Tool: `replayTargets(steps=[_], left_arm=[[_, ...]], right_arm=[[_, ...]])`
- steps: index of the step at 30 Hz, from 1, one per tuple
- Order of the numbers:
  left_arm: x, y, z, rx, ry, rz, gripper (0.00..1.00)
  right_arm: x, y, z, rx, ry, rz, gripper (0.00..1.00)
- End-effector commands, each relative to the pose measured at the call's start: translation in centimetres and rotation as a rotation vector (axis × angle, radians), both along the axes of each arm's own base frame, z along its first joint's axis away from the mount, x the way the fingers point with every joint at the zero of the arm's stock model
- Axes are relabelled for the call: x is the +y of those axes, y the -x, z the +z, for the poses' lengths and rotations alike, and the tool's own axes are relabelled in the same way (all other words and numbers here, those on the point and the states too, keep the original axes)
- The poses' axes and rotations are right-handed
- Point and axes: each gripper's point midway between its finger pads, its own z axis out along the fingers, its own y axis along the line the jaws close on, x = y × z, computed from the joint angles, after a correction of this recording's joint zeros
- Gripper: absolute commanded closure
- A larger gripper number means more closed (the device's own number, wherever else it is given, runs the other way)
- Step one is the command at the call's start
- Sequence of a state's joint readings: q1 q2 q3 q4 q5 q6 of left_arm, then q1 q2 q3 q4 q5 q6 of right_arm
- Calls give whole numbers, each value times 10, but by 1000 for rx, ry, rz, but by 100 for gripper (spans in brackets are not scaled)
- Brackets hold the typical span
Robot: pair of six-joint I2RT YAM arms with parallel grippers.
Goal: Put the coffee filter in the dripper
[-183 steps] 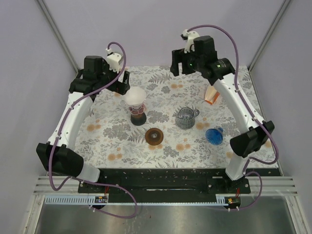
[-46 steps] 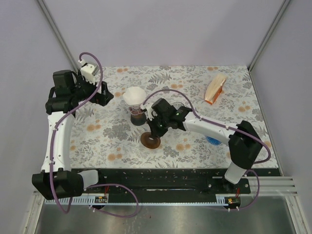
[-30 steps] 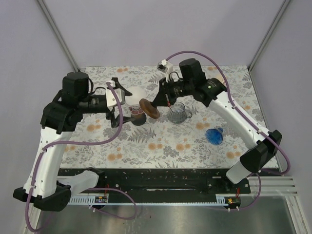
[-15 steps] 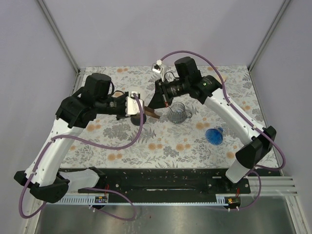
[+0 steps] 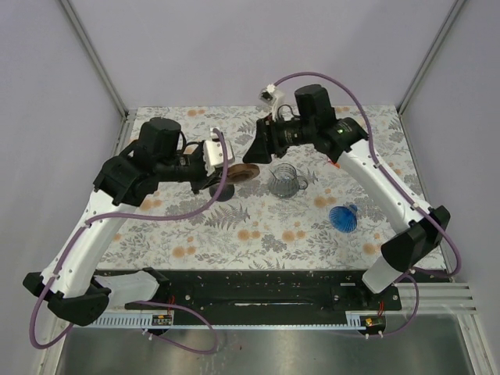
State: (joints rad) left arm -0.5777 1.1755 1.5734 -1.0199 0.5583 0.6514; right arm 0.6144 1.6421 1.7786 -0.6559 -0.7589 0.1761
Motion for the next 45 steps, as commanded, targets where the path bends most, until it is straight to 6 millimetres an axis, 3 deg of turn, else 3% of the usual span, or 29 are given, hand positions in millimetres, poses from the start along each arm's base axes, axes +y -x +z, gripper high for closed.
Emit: replayTargets(steps=[1,3,6,12,17,20,22,25,27,31,32,36,39,40,43,45], left_arm=[[-3,-20,40,32,188,210,100],[-4,-22,49,68,240,260,100],[-5,-18,58,130,298,275,100],[-15,2,65,291,376,167,100],[-23,20,67,339,391,53,100],[-25,25,67,358,395,21,100],[-26,26,67,364,396,16,100],[-27,24,67,370,396,20,100],[-27,22,67,373,397,27,100],[-27,15,63,385,396,52,100],[-27,14,63,382,398,54,100],[-27,9,62,383,398,68,100],[-25,3,60,383,396,94,100],[-24,-2,58,375,393,122,98],[-11,-24,53,345,385,260,30],[3,-40,51,304,381,346,11]], right_arm=[[-51,-28,43,-194,-7,-227,30],[-68,-35,46,-250,9,-291,24],[-73,-21,53,-315,-17,-243,5],[-66,27,67,-399,-152,-17,14],[-56,38,70,-391,-226,83,21],[-50,38,72,-376,-250,109,31],[-47,41,76,-363,-277,139,48],[-41,48,76,-346,-305,193,60],[-39,52,74,-327,-310,224,63],[-39,59,71,-283,-320,272,57],[-38,59,69,-269,-316,269,62],[-38,57,65,-250,-305,255,98],[-40,55,67,-254,-298,222,100],[-40,51,67,-253,-288,197,100],[-43,29,57,-202,-215,63,100],[-51,8,45,-137,-162,-36,100]])
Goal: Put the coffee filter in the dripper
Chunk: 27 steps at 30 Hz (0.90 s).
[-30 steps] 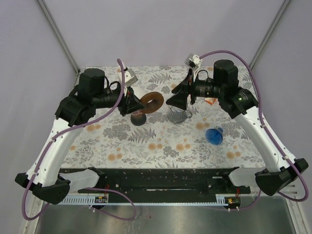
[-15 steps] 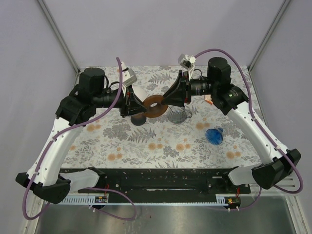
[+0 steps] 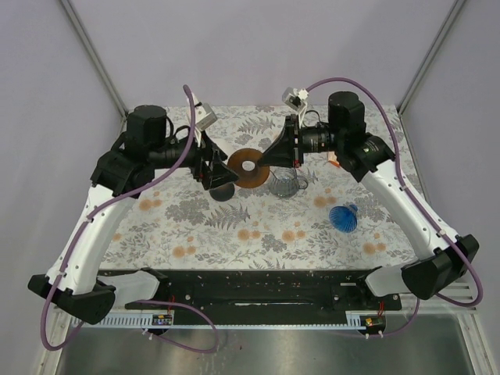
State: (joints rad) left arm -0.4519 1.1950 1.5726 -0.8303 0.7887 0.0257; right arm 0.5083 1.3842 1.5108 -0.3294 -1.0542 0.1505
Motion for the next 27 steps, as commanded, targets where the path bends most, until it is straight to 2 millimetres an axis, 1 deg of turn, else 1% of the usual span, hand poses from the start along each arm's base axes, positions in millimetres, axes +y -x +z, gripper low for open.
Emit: replayTargets(steps=[1,4,7,10,12,14,17,19,20,22,27], left_arm=[[26,-45,15,-139,-33,217,8],[47,-56,22,-215,-46,292,2],[63,-60,24,-273,-65,347,1],[71,-60,21,-287,-84,367,1],[71,-61,15,-277,-92,363,1],[70,-62,7,-262,-100,357,1],[70,-65,-2,-246,-112,358,1],[69,-67,-6,-239,-118,354,1],[69,-66,-5,-241,-115,350,1],[67,-65,-6,-235,-111,338,1],[65,-67,-8,-223,-109,330,1]], right_arm=[[-15,-46,-20,165,95,-246,100],[-37,-79,-43,301,102,-351,100],[-61,-107,-59,388,77,-445,100],[-83,-138,-85,482,62,-517,100],[-86,-153,-107,566,53,-500,100],[-83,-163,-124,626,59,-477,100],[-85,-179,-148,669,95,-520,100],[-87,-186,-158,686,106,-537,100],[-90,-189,-163,696,109,-543,100],[-93,-191,-171,714,116,-548,100],[-100,-185,-192,761,137,-549,100]])
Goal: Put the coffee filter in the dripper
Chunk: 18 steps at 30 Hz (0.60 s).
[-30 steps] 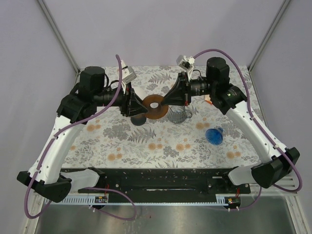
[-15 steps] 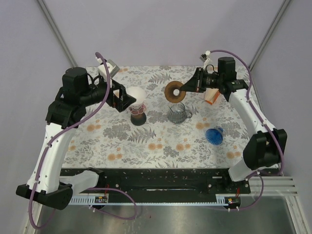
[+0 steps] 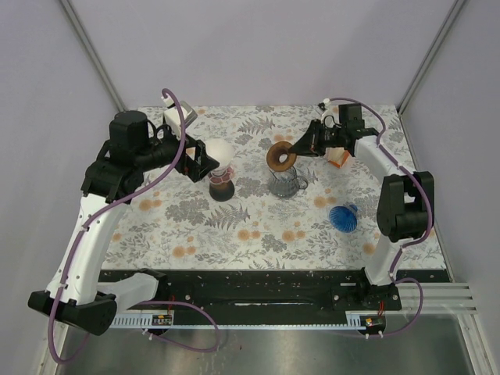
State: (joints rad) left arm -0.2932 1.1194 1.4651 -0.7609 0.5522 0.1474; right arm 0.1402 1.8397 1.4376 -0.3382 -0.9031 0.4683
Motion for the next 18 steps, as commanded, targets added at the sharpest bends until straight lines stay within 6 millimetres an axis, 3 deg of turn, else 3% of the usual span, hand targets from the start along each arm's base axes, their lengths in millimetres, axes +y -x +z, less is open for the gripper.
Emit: replayTargets(steps=[1,5,18], left_arm=[[-2,-5,11,-48,16,-11,1],[-5,-6,12,-41,27,-21,1],[-5,-2,15,-48,33,-28,1]], right_arm=[[-6,0,6,-34,-19,6,100],[-15,0,-14,12,-5,-7,100],[-14,0,-42,84,8,8,100]])
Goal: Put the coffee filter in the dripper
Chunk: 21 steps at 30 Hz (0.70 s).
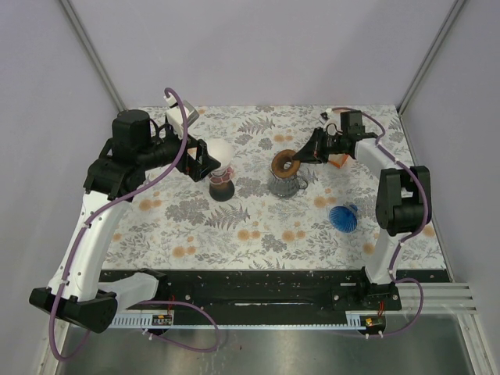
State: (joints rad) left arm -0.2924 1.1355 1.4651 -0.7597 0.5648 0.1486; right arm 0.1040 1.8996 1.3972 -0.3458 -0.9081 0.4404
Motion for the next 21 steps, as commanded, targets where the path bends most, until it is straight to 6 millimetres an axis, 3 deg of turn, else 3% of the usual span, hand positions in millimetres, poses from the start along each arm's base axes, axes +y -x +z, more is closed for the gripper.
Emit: replayTargets(steps=[1,7,12,16,21], left_arm=[[-2,0,20,-65,33,-15,1],[-2,1,18,-63,27,-19,1],[-3,1,18,-60,29,-25,1],[-3,0,19,-63,31,-31,1],[-4,0,19,-57,33,-33,1]], right_arm=[[1,1,-4,3,-10,27,99],[-7,1,-26,50,73,16,77],[-14,-2,-32,46,141,-14,64],[-16,-2,-34,46,159,-14,59],[-8,1,-34,43,140,16,61]])
